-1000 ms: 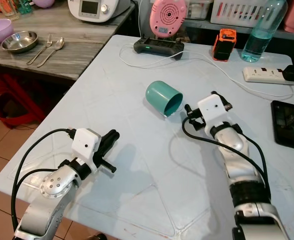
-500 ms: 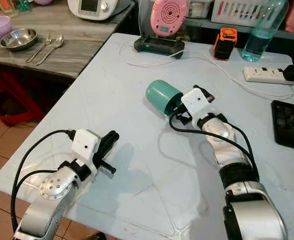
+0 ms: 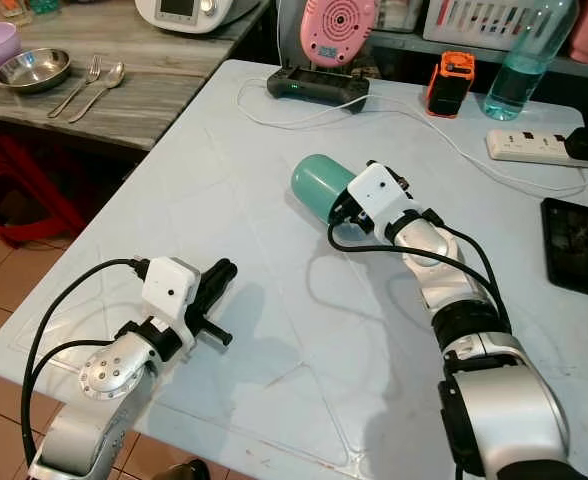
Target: Setting the table
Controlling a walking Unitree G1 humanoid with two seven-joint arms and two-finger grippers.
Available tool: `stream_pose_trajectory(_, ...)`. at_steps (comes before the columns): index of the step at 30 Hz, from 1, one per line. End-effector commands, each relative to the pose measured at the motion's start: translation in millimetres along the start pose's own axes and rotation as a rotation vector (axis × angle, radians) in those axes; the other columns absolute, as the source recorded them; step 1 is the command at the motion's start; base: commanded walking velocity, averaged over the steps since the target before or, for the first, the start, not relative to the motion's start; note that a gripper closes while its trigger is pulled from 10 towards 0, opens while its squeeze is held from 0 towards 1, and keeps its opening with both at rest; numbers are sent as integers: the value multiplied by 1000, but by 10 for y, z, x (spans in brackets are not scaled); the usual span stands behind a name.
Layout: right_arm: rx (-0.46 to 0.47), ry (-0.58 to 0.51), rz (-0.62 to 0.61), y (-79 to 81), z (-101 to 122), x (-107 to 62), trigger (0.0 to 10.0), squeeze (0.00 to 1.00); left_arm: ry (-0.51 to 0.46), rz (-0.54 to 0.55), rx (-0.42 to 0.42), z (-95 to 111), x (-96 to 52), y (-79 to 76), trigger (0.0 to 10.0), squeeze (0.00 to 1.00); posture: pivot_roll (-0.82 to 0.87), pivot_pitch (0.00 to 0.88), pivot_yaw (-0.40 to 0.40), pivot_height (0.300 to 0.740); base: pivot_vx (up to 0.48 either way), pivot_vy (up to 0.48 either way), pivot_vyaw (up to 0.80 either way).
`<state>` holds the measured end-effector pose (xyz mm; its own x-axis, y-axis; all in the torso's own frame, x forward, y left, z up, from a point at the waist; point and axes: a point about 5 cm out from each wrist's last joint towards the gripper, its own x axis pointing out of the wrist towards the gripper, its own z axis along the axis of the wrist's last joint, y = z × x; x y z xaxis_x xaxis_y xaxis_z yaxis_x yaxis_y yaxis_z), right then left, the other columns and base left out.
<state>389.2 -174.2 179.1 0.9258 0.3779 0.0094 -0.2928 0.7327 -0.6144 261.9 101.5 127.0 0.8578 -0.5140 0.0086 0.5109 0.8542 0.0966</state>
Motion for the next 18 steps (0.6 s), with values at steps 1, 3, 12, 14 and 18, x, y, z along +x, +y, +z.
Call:
stream_pose_trajectory(1,-10,-15,12,7,46,32,0,0,8,5,10,0,-17,-6,10000,0,5,195,5,740,0,0,0)
stream_pose_trajectory(3,-12,-20,15,20,46,36,0,0,8,6,10,0,-18,-6,10000,0,5,194,6,740,0,0,0)
stream_pose_trajectory(12,-10,-26,21,51,42,38,0,0,-3,12,16,15,-1,9,10000,0,3,185,4,740,0,0,0)
stream_pose_trajectory(14,-11,-28,21,53,41,37,0,0,-5,13,17,17,0,10,10000,0,3,185,4,740,0,0,0)
stream_pose_trajectory(18,-9,-24,21,53,26,29,0,0,-8,14,18,20,11,13,10000,0,3,177,5,740,0,0,0)
